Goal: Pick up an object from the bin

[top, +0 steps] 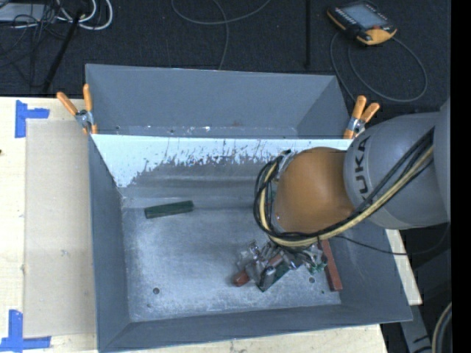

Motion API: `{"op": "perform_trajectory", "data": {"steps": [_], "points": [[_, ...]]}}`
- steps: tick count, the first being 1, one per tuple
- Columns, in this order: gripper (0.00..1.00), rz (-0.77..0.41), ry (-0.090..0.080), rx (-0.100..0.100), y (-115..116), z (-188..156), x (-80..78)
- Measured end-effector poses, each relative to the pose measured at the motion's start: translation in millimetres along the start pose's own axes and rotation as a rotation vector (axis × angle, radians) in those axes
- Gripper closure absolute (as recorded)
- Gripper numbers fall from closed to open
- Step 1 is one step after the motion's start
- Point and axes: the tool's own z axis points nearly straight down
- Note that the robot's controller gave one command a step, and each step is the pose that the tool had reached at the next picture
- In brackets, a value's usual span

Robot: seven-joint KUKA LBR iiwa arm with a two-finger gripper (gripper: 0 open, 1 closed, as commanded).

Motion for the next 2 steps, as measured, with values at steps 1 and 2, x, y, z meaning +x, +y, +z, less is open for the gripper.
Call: {"op": "perform_trajectory", "data": {"steps": [1,2], "points": [[1.00,0.156,0.006,-0.008,22,-37,-9.8],[0.00,0.357,-0.003,-0.004,16,11,-8.3]]}}
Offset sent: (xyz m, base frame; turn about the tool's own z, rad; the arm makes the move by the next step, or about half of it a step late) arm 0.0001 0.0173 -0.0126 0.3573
